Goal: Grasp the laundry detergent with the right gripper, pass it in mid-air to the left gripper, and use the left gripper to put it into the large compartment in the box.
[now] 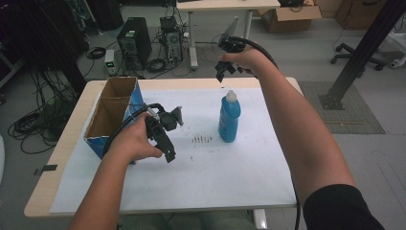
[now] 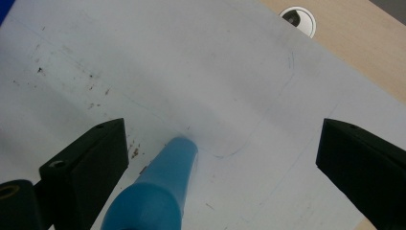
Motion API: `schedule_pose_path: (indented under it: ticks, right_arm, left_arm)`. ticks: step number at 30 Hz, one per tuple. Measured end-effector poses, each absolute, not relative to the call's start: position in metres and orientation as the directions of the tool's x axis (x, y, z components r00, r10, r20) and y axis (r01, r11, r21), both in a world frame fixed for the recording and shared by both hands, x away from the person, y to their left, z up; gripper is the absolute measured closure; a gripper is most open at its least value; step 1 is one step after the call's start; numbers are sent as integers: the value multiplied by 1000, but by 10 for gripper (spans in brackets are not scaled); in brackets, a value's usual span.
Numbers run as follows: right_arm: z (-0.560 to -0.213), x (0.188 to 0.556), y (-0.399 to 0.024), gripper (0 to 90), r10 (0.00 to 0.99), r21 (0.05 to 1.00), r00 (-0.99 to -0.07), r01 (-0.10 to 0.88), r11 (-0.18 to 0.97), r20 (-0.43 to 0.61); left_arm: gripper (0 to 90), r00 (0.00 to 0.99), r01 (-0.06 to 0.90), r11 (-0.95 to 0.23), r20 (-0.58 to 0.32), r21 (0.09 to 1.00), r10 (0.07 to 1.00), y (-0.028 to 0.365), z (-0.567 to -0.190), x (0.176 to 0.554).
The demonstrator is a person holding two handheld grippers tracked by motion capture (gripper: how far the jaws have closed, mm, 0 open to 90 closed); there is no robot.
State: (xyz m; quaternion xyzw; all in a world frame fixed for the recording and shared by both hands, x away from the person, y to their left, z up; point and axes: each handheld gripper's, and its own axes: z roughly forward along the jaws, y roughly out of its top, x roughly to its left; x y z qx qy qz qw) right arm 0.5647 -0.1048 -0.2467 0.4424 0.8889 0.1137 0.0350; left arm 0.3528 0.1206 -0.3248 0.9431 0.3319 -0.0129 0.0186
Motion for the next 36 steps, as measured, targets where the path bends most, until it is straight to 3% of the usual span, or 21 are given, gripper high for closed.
schedule_pose_path:
  ticks: [16,36]
  right_arm:
    - [-237,555,-126,41,803,274,-594,781,561,51]
    - [-216,507,-173,39,820,316,-570,789,527,57]
  left_arm:
    - [2,788,616,-788,-21,10,616,116,-317,349]
    - [2,814,580,-815,-15,4,580,108,-314,343]
